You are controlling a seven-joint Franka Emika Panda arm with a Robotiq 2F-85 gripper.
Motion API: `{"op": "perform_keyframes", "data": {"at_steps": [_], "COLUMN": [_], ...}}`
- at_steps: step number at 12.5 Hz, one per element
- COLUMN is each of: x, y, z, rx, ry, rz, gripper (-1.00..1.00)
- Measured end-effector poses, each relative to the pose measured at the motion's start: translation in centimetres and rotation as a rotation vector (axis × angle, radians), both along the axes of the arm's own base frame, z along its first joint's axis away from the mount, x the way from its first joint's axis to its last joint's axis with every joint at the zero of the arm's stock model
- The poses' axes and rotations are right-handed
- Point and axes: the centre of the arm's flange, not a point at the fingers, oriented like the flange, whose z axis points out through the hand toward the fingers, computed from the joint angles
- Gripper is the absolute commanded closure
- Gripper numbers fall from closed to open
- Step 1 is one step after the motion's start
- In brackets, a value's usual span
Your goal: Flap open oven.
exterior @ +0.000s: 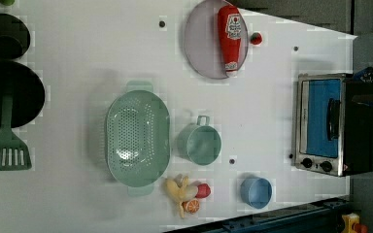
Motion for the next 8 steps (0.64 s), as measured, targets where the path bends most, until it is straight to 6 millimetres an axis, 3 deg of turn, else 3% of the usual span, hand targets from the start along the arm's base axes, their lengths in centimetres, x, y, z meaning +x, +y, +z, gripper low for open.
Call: {"op": "perform_keyframes", "data": {"at_steps": [2, 3, 4, 6, 8], "x": [-6.1, -8.8, -10.3, -11.0, -10.7], "y": [-1.4, -2.1, -2.8, -3.8, -4.5], "z": [-0.8, -0.1, 1.5, 5.5, 7.7], "rx": [0.005, 0.006, 0.01, 0.017, 0.019], "ry": [0.086, 0.098, 0.066, -0.037, -0.1], "rz": [-0.026, -0.039, -0.051, -0.071, -0.081], "gripper": [-0.81, -0.99, -1.0, -1.0, -0.9]}}
